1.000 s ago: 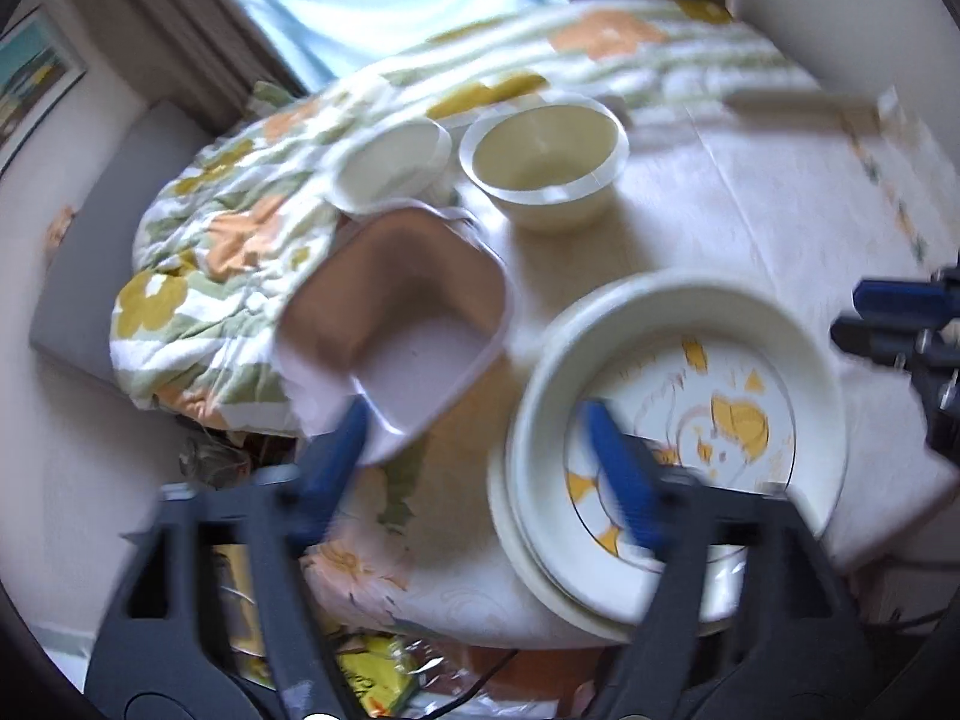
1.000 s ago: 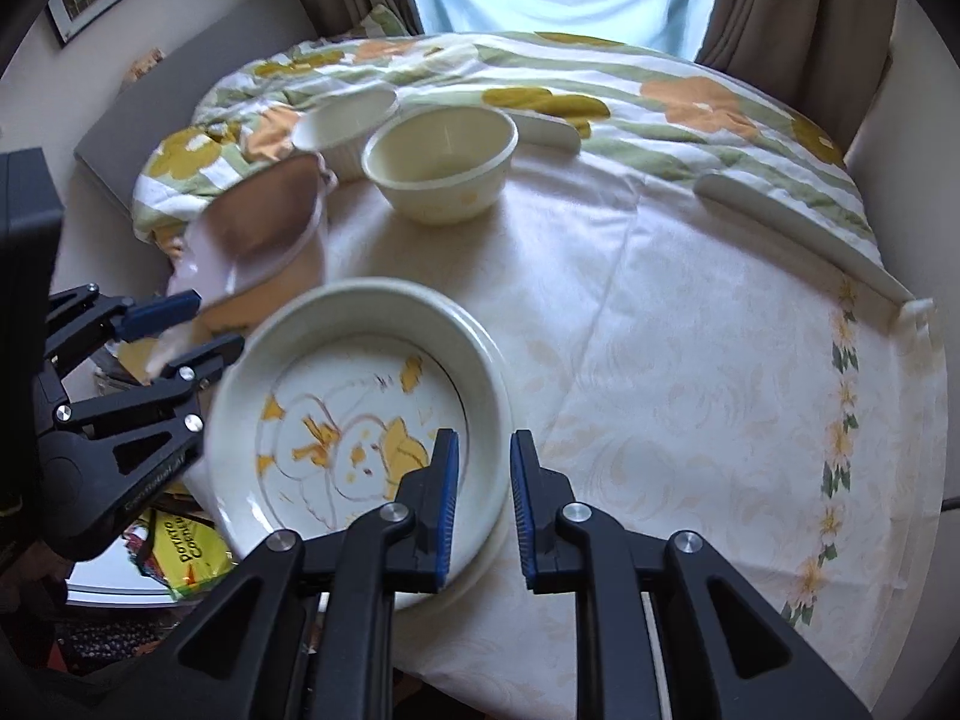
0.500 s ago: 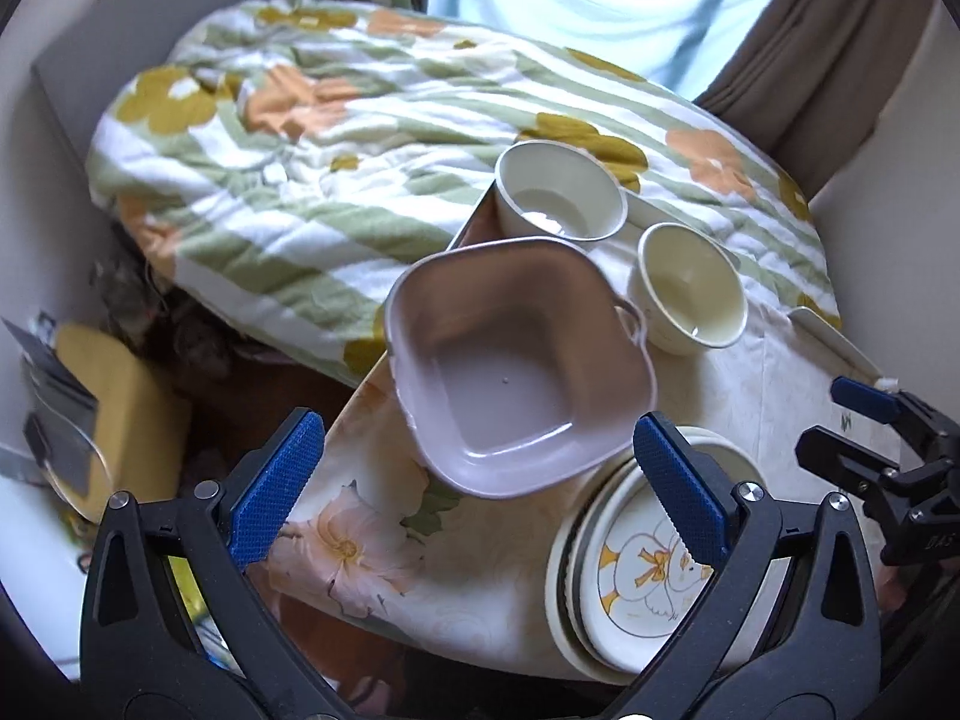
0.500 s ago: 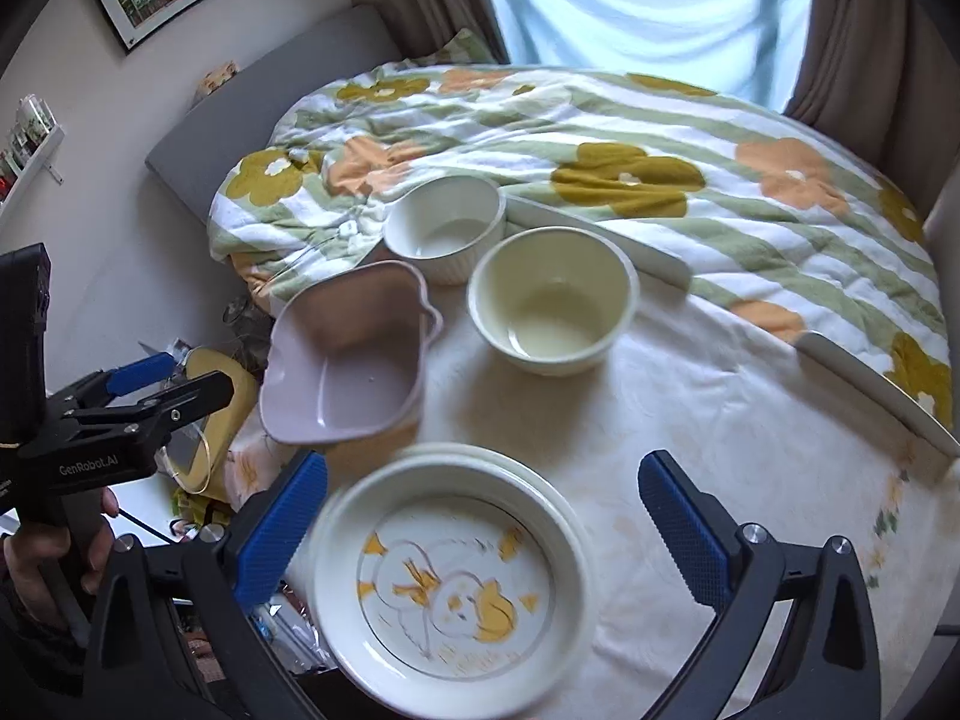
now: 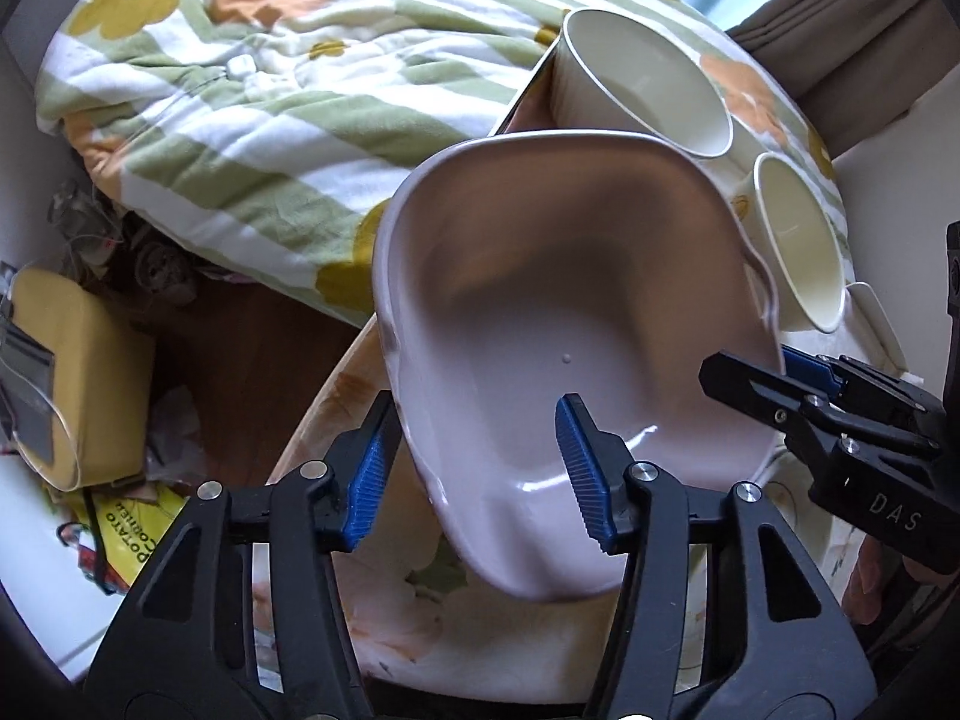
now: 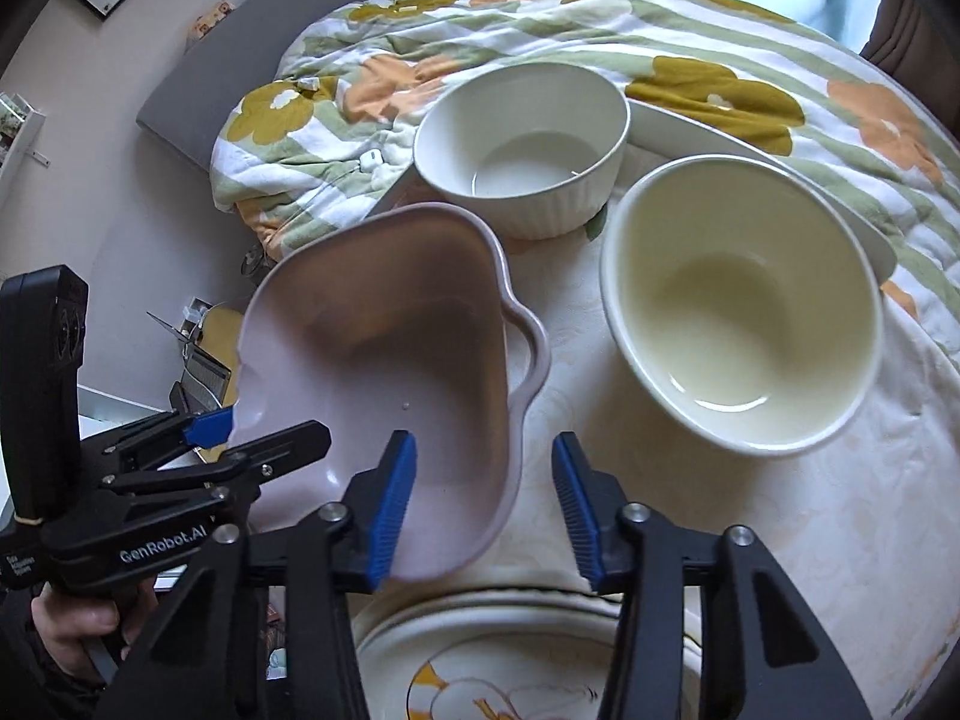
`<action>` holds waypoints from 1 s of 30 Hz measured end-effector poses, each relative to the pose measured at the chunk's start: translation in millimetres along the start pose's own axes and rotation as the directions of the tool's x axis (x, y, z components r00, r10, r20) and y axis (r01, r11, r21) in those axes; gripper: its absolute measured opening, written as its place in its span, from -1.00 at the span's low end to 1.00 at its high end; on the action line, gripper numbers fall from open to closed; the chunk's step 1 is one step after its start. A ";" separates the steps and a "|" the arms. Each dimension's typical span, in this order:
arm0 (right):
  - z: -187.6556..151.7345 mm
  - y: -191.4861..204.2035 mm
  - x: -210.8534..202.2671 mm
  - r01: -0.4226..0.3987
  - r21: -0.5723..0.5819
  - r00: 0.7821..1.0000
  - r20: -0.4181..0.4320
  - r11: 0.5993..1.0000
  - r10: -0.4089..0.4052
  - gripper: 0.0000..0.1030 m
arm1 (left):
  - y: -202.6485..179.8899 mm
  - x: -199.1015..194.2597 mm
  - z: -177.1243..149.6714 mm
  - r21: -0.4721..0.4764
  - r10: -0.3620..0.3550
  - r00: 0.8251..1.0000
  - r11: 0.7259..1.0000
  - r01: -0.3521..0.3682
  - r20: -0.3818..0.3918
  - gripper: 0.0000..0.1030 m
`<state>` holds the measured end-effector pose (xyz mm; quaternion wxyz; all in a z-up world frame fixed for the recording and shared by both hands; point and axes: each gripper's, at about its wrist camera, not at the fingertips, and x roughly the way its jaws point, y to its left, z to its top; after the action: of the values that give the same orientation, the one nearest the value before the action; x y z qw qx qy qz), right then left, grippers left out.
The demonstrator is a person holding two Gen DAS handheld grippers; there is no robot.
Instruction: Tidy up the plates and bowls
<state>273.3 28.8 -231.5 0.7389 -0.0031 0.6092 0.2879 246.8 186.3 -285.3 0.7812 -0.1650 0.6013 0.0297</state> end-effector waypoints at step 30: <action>-33.6 -8.4 -70.0 0.011 0.013 0.985 0.173 1.000 -0.014 -0.74 | -60.8 -71.7 -14.3 0.136 0.051 0.984 0.988 -0.075 0.170 -0.73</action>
<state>240.2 -19.6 -179.9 0.7908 0.0226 0.5444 0.2787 228.7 135.6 -206.9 0.8370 -0.0869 0.5397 0.0252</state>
